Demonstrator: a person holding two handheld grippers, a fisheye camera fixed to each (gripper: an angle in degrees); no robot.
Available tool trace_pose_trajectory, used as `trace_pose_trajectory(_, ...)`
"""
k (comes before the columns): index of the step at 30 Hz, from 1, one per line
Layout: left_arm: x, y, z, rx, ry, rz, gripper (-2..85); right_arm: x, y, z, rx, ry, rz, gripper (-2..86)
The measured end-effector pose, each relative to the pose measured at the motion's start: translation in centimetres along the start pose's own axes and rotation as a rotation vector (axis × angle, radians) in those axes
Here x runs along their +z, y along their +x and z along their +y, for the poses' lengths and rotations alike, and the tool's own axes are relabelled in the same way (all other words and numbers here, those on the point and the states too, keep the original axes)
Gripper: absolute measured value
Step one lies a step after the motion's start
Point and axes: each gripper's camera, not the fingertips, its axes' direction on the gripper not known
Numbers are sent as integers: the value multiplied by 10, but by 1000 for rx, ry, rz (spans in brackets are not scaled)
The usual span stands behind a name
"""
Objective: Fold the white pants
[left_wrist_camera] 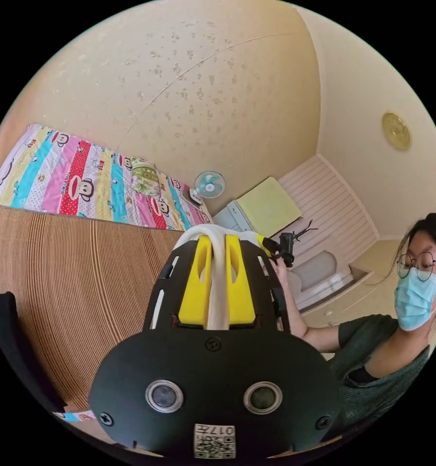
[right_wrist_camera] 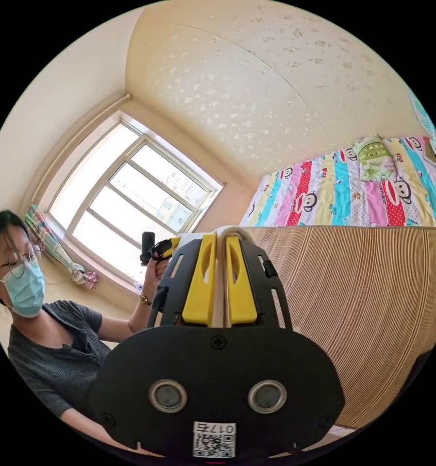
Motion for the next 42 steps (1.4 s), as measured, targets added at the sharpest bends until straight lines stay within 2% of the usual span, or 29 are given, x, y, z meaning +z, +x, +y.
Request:
trace_pose_trajectory(5, 71, -93, 7, -46, -124, -135, 52, 77, 75, 8, 22, -163, 161, 17)
trace_pose_trajectory(7, 99, -126, 46, -51, -224, -195, 52, 95, 84, 39, 15, -240, 204, 17)
trace_pose_trajectory(9, 117, -152, 91, -105, -284, -180, 54, 107, 95, 85, 44, -294, 228, 18)
trace_pose_trajectory(12, 145, -195, 183, -263, -391, -150, 72, 116, 128, 180, 244, -334, 236, 20)
trace_pose_trajectory(14, 160, -222, 239, -397, -475, -163, 101, 118, 162, 259, 501, -404, 319, 22)
trace_pose_trajectory(15, 166, -237, 270, -474, -518, -169, 115, 117, 168, 276, 554, -417, 336, 23)
trace_pose_trajectory(18, 167, -261, 305, -557, -508, -147, 126, 104, 186, 323, 730, -361, 296, 43)
trace_pose_trajectory(20, 165, -274, 295, -552, -458, -154, 142, 102, 196, 311, 736, -275, 206, 87)
trace_pose_trajectory(24, 178, -323, 231, -484, -330, -155, 187, 128, 221, 249, 640, -241, 144, 150)
trace_pose_trajectory(29, 232, -394, 172, -466, -325, -114, 230, 202, 288, 177, 594, -344, 56, 211)
trace_pose_trajectory(32, 272, -419, 162, -450, -452, -145, 223, 250, 309, 172, 642, -441, -110, 213)
trace_pose_trajectory(34, 286, -414, 164, -390, -480, -172, 197, 270, 298, 172, 582, -517, -38, 192)
trace_pose_trajectory(36, 294, -413, 173, -401, -527, -154, 175, 277, 278, 174, 515, -497, 44, 170)
trace_pose_trajectory(42, 287, -380, 212, -458, -684, -21, 128, 258, 233, 226, 519, -591, -143, 103)
